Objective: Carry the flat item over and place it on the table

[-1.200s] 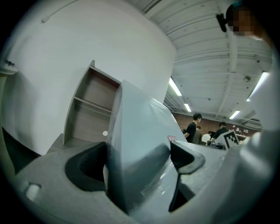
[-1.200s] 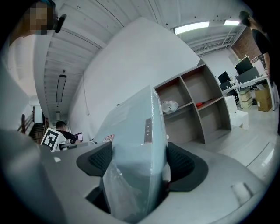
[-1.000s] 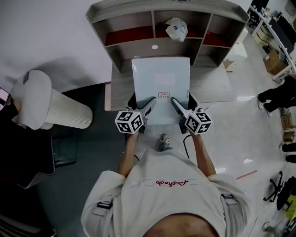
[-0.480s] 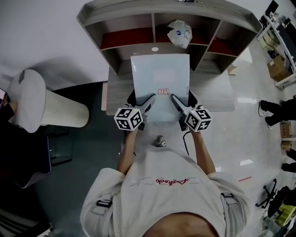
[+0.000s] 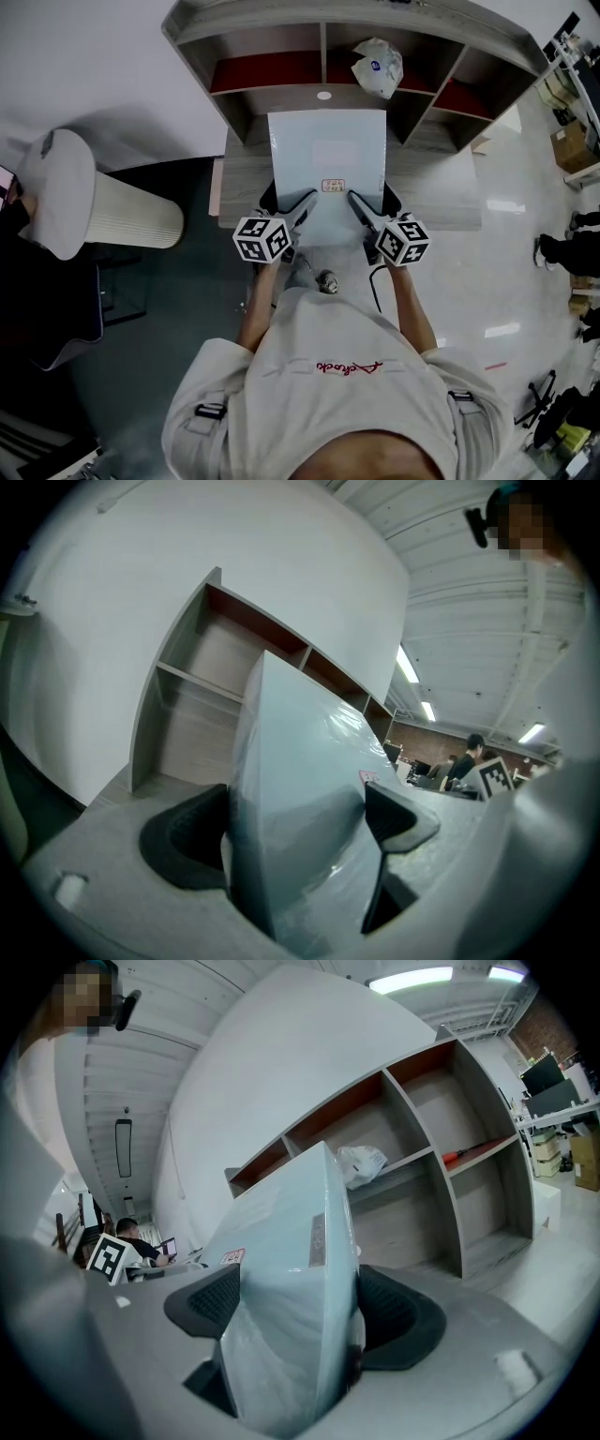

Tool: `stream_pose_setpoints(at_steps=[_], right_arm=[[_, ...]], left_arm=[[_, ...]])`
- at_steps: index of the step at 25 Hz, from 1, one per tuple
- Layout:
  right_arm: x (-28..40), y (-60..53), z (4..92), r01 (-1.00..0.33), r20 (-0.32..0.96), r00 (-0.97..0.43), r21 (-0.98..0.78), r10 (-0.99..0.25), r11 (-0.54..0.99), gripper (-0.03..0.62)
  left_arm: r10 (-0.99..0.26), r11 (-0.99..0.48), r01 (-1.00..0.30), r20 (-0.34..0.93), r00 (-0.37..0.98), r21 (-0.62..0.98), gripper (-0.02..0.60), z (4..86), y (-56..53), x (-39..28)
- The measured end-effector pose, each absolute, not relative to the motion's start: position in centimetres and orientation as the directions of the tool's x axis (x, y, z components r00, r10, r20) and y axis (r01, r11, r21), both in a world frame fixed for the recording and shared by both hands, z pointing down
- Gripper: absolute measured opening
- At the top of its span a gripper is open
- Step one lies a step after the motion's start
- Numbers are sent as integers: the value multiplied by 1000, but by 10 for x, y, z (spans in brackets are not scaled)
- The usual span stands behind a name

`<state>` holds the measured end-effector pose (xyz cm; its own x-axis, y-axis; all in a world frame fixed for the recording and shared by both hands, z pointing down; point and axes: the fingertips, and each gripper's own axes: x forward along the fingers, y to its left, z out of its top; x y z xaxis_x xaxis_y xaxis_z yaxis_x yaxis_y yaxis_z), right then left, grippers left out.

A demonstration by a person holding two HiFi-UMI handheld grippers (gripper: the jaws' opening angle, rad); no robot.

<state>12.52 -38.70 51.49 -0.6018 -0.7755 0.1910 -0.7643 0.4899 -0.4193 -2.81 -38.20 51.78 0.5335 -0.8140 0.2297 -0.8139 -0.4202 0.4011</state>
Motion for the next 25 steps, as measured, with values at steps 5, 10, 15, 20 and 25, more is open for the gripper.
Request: stream_pose_setpoints(at_steps=[5, 10, 15, 20, 25], right_arm=[[118, -392, 524, -765, 211, -603, -425, -769, 484, 397], [108, -410, 535, -775, 227, -592, -426, -773, 468, 397], [99, -439, 541, -784, 252, -582, -425, -773, 452, 397], [90, -458, 551, -791, 279, -575, -431, -770, 435, 397], [88, -469, 567, -799, 309, -565, -438, -765, 413, 397]], left_arm=[[-810, -412, -812, 243, 534, 413, 468, 528, -387, -35], [-801, -414, -805, 250, 544, 425, 468, 539, -406, -45], [-789, -413, -796, 262, 556, 443, 468, 547, -436, -54], [-779, -404, -791, 281, 561, 460, 468, 558, -457, -63], [-759, -396, -784, 310, 572, 477, 468, 575, -469, -65]])
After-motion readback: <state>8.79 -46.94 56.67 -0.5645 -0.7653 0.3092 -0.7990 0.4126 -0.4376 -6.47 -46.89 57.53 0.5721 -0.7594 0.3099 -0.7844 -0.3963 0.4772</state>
